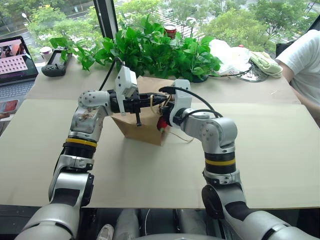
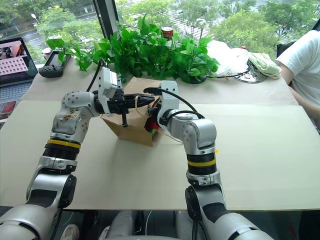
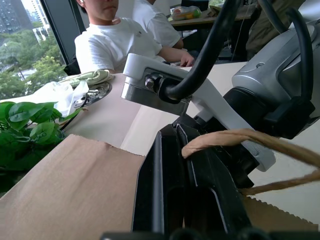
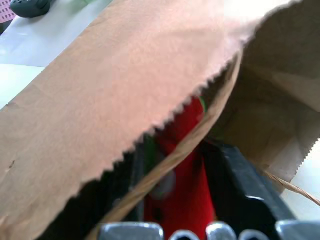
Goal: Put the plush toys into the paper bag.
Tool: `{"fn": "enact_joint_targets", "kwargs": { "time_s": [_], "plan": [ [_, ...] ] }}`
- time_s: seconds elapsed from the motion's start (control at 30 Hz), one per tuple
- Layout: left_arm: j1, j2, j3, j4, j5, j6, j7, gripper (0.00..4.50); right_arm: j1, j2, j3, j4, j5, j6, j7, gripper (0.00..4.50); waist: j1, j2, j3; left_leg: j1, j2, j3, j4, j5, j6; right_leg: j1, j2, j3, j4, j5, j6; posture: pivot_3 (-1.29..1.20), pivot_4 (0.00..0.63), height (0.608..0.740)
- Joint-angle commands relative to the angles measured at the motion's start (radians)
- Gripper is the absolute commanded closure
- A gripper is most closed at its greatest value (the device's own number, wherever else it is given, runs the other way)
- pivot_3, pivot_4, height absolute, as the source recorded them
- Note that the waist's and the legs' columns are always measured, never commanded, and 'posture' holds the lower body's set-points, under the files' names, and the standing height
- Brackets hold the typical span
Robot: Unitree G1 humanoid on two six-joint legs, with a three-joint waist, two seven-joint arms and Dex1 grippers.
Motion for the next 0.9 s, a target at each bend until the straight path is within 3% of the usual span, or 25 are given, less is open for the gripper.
{"fn": "enact_joint_targets", "kwargs": {
  "time_s": [0.03, 0.43, 0.9],
  "plan": [
    [-0.027, 0.003, 0.009, -0.014, 0.002, -0.029, -0.002, 4.50, 0.026, 0.004, -0.019, -0.109, 0.041, 0.044, 0.026, 1.16, 0.000, 0.000, 0.000, 0.000, 0.000, 0.000, 0.000, 0.000, 0.000, 0.000, 0.000, 0.000, 0.000, 0.000, 0.000, 0.00, 0.150, 0.740],
    [-0.021, 0.006, 0.012, -0.012, 0.004, -0.037, 0.002, 4.50, 0.209, -0.312, -0.082, -0.413, 0.173, 0.201, 0.238, 1.16, 0.004, 0.000, 0.000, 0.000, 0.000, 0.000, 0.000, 0.000, 0.000, 0.000, -0.001, 0.000, -0.001, 0.000, 0.000, 0.00, 0.150, 0.740],
    [-0.020, 0.011, 0.014, -0.020, 0.003, -0.035, 0.002, 4.50, 0.295, -0.434, 0.167, -0.370, 0.092, 0.088, 0.305, 1.16, 0.006, 0.000, 0.000, 0.000, 0.000, 0.000, 0.000, 0.000, 0.000, 0.001, 0.000, 0.001, -0.001, 0.000, 0.000, 0.00, 0.150, 0.740]
  ]
}}
